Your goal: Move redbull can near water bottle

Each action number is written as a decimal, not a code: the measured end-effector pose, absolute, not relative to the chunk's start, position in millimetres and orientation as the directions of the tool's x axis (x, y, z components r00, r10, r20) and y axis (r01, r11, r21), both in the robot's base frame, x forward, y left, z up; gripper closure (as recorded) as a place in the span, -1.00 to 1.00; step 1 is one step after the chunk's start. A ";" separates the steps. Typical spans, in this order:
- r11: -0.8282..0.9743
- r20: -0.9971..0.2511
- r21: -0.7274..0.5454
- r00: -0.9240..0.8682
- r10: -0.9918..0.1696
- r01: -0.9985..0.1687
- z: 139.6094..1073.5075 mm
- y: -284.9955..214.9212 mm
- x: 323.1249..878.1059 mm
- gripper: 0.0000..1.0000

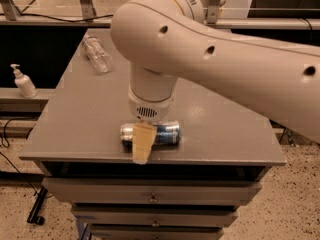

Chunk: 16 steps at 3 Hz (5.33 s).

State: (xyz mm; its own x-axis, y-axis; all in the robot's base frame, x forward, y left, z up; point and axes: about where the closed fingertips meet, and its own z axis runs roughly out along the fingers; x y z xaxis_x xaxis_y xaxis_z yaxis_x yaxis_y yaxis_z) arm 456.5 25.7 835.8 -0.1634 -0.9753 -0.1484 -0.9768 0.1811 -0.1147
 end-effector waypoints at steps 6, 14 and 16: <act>0.314 -0.651 -0.170 -0.132 -0.747 -0.934 973.0 36.7 523.8 1.00; 0.338 -0.991 -0.114 0.082 -0.109 -0.934 927.3 152.8 711.0 1.00; 0.352 -0.990 -0.095 0.051 -0.132 -0.931 890.0 152.9 720.7 1.00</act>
Offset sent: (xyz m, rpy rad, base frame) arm 0.0085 0.0056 -0.0046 -0.0107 0.0456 -0.0101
